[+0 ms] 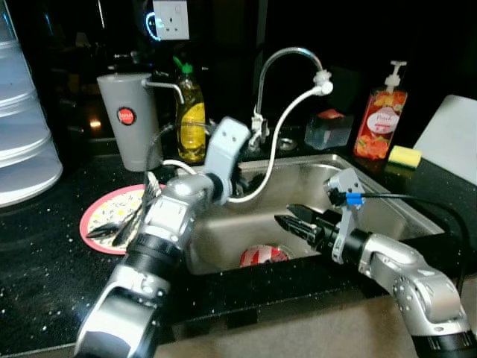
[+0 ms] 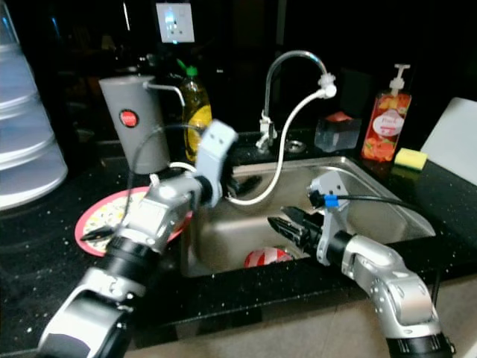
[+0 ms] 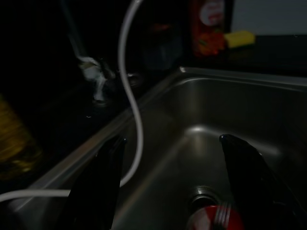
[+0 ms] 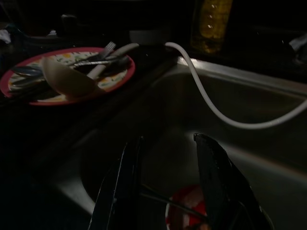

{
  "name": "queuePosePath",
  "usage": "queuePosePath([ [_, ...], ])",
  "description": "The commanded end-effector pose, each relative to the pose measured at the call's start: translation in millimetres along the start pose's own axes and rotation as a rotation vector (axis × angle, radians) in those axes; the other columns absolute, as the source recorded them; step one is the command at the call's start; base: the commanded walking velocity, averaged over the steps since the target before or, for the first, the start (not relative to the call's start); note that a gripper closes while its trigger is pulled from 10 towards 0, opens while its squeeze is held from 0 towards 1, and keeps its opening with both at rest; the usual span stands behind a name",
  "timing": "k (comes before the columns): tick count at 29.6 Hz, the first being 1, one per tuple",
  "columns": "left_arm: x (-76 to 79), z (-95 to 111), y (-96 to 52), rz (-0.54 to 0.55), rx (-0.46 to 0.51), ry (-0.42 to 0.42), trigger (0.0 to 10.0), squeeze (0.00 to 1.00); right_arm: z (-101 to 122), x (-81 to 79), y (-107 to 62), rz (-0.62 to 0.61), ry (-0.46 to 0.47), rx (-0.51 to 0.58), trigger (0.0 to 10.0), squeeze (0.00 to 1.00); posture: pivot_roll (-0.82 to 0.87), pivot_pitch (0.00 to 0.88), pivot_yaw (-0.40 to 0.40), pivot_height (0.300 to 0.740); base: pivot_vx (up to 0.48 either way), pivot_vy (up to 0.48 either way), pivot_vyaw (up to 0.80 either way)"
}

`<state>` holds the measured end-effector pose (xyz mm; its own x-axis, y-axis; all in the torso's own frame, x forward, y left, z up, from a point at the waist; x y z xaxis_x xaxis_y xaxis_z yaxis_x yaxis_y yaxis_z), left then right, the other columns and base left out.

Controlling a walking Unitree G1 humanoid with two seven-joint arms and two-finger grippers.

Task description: Kitchen organization

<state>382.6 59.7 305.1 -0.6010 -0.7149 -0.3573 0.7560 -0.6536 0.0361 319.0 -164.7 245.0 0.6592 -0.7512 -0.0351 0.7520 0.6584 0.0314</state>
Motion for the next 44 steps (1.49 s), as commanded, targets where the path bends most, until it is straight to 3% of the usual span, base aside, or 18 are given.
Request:
queuePosePath([
  [1, -12.2, -2, -12.8, 0.033, -0.01, -0.021, 10.0, 0.0, 4, -0.5, 2.3, 0.002, -0.016, 0.014, 10.0, 0.0, -0.09, 0.031, -0.005, 0.74, 0.0, 0.0, 0.0],
  [4, -25.6, 0, -32.6, 0.05, -0.004, -0.039, 10.0, 0.0, 8, -3.1, 4.3, 0.014, -0.028, 0.024, 10.0, 0.0, -0.08, 0.032, -0.003, 0.74, 0.0, 0.0, 0.0],
  [6, -25.6, 0, -32.6, 0.05, -0.004, -0.039, 10.0, 0.0, 8, -3.1, 4.3, 0.014, -0.028, 0.024, 10.0, 0.0, -0.08, 0.032, -0.003, 0.74, 0.0, 0.0, 0.0],
  [8, -36.9, 0, -50.1, 0.084, -0.012, -0.062, 10.0, 0.0, 11, -3.9, 4.3, 0.017, -0.036, 0.033, 10.0, 0.0, -0.08, 0.033, -0.003, 0.74, 0.0, 0.0, 0.0],
  [12, -41.3, -2, -57.1, 0.105, -0.024, -0.076, 10.0, 0.0, 13, -3.8, 4.1, 0.017, -0.039, 0.037, 10.0, 0.0, -0.07, 0.037, 0.001, 0.74, 0.0, 0.0, 0.0],
  [17, -63.2, -24, -87.2, 0.225, -0.19, -0.11, 10.0, 0.0, 20, -9.5, 4.2, 0.077, -0.042, 0.052, 10.0, 0.0, -0.05, 0.042, -0.003, 0.74, 0.0, 0.0, 0.0],
  [29, -76.3, -52, -110.8, 0.37, -0.327, -0.171, 10.0, 0.0, 24, -27.2, 5.1, 0.19, -0.036, 0.092, 10.0, 0.0, -0.04, 0.044, -0.007, 0.74, 0.0, 0.0, 0.0],
  [38, -81.8, -69, -113.4, 0.432, -0.381, -0.213, 10.0, 0.0, 24, -28.9, 6.1, 0.204, -0.032, 0.096, 10.0, 0.0, -0.04, 0.041, -0.013, 0.74, 0.0, 0.0, 0.0],
  [40, -81.5, -70, -112.3, 0.434, -0.38, -0.225, 10.0, 0.05, 25, -29.0, 5.9, 0.205, -0.032, 0.096, 10.0, 0.0, -0.04, 0.041, -0.013, 0.74, 0.0, 0.0, 0.0],
  [41, -81.1, -71, -111.3, 0.435, -0.384, -0.237, 10.0, 0.63, 25, -28.8, 5.8, 0.204, -0.032, 0.096, 10.0, 0.0, -0.05, 0.039, -0.012, 0.74, 0.0, 0.0, 0.0],
  [44, -80.3, -74, -110.3, 0.437, -0.39, -0.255, 10.0, 0.61, 25, -28.6, 5.7, 0.202, -0.032, 0.096, 10.0, 0.0, -0.05, 0.039, -0.012, 0.74, 0.0, 0.0, 0.0],
])
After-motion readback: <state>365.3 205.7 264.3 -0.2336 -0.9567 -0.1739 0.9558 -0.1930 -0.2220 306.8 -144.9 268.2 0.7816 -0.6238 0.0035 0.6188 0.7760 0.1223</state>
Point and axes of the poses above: a point about 5 cm out from each wrist's last joint towards the gripper, its own y axis pointing out of the wrist towards the gripper, its own z axis along the axis of the wrist's last joint, x = y × z, the point moved 1 cm from there along y, pointing out of the wrist towards the gripper, and after that the axes turned 7 degrees about y, right-handed, at the moved point
